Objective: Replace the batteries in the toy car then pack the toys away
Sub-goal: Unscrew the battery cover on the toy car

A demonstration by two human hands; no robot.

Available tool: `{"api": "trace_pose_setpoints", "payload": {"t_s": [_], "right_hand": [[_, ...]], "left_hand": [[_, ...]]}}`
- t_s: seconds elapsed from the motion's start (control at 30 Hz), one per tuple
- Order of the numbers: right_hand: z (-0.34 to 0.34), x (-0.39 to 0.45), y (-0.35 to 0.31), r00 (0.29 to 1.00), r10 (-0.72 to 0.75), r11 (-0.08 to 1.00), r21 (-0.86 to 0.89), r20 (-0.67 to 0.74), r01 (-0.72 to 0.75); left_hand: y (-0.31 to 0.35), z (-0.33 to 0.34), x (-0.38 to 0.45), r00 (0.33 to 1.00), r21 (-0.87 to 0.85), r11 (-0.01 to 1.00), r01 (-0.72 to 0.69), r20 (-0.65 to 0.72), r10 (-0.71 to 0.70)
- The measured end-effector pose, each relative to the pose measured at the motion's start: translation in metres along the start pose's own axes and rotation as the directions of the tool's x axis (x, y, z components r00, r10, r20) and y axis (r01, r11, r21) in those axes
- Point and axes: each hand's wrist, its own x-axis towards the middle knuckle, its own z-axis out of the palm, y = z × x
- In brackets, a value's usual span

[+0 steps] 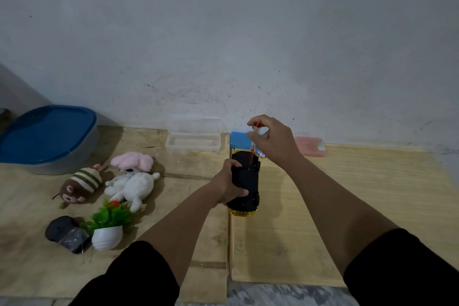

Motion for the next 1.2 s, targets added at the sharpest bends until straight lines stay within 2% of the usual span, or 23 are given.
{"api": "trace_pose_setpoints", "payload": {"t_s": [0.3,0.4,0.43,0.5,0.57,0.6,0.73,0.83,0.97,1.1,1.2], "right_hand": [[0.000,0.001,-0.007,0.999,-0.034,0.999,0.019,-0.024,0.035],[0.001,-0.003,-0.008,1.000,-0.027,0.996,0.084,0.008,0.026],[0.001,-0.004,-0.010,1.000,-0.020,0.993,0.113,-0.018,0.022],[-0.001,-0.004,-0.008,0.986,0.048,0.986,0.168,-0.159,-0.021],[-0.005,-0.011,0.004,0.946,0.151,0.977,0.189,-0.288,-0.098],[-0.006,-0.019,0.015,0.932,0.191,0.974,0.174,-0.308,-0.142],[0.006,-0.070,0.088,0.905,0.343,0.938,0.044,-0.253,-0.343],[0.025,-0.108,0.138,0.893,0.430,0.893,-0.081,-0.134,-0.443],[0.045,-0.131,0.176,0.880,0.473,0.871,-0.128,-0.049,-0.475],[0.059,-0.137,0.193,0.902,0.431,0.889,-0.162,-0.027,-0.429],[0.059,-0.138,0.198,0.896,0.445,0.889,-0.130,0.007,-0.440]], "left_hand": [[0.001,-0.001,-0.004,0.999,0.002,1.000,-0.028,0.017,0.028],[0.003,-0.001,-0.006,0.999,-0.005,1.000,-0.020,0.039,0.020],[0.003,-0.001,-0.006,0.999,-0.009,1.000,-0.023,0.038,0.023],[0.002,0.000,-0.006,0.999,-0.024,0.999,-0.037,0.021,0.037],[-0.001,0.002,-0.006,0.997,-0.049,0.996,-0.080,0.020,0.081],[-0.003,0.004,-0.005,0.994,-0.064,0.992,-0.105,0.022,0.107],[-0.015,0.017,0.001,0.994,-0.083,0.990,-0.110,0.001,0.110],[-0.030,0.033,0.006,0.996,-0.059,0.994,-0.088,-0.009,0.088],[-0.048,0.053,0.013,0.995,-0.026,0.996,-0.087,-0.048,0.086],[-0.056,0.071,0.012,0.996,-0.073,0.995,-0.072,-0.063,0.067],[-0.057,0.083,0.009,0.996,-0.076,0.996,-0.049,-0.078,0.043]]}}
